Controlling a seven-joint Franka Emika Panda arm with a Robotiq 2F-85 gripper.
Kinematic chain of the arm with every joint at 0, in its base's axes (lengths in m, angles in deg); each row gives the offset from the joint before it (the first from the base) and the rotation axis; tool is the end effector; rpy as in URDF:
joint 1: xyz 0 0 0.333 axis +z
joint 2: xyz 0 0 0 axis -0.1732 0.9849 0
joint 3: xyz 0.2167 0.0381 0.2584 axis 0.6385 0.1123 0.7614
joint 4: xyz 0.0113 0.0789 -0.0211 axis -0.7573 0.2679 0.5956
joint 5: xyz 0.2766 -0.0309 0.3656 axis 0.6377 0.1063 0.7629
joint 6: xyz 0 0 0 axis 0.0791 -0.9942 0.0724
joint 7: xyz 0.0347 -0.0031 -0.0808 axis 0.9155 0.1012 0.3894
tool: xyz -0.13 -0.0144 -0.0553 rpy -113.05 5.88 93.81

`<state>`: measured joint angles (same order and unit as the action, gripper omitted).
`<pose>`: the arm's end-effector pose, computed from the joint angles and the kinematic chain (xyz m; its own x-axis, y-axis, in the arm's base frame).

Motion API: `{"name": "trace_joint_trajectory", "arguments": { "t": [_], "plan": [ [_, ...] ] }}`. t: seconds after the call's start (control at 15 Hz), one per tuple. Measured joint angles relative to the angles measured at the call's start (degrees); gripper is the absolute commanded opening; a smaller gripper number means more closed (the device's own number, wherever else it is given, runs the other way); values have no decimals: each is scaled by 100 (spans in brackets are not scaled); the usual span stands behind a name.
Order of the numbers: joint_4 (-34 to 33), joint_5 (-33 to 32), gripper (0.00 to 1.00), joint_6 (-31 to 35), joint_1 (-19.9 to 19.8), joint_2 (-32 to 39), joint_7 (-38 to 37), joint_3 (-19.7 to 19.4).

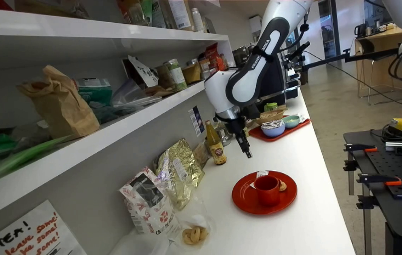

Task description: Place the cup on the counter

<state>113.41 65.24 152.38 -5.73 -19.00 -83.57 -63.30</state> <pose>0.6416 0.0771 0.2077 0.9427 0.2902 -0.1643 0.3045 -0.9500 0.0689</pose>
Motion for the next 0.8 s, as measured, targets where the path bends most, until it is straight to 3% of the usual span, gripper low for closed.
{"name": "trace_joint_trajectory", "arguments": {
  "t": [0.47,0.8],
  "plan": [
    [2,-551,100,-218,454,336,-11,36],
    [-1,-765,100,-277,540,536,-8,37]
  ]
}}
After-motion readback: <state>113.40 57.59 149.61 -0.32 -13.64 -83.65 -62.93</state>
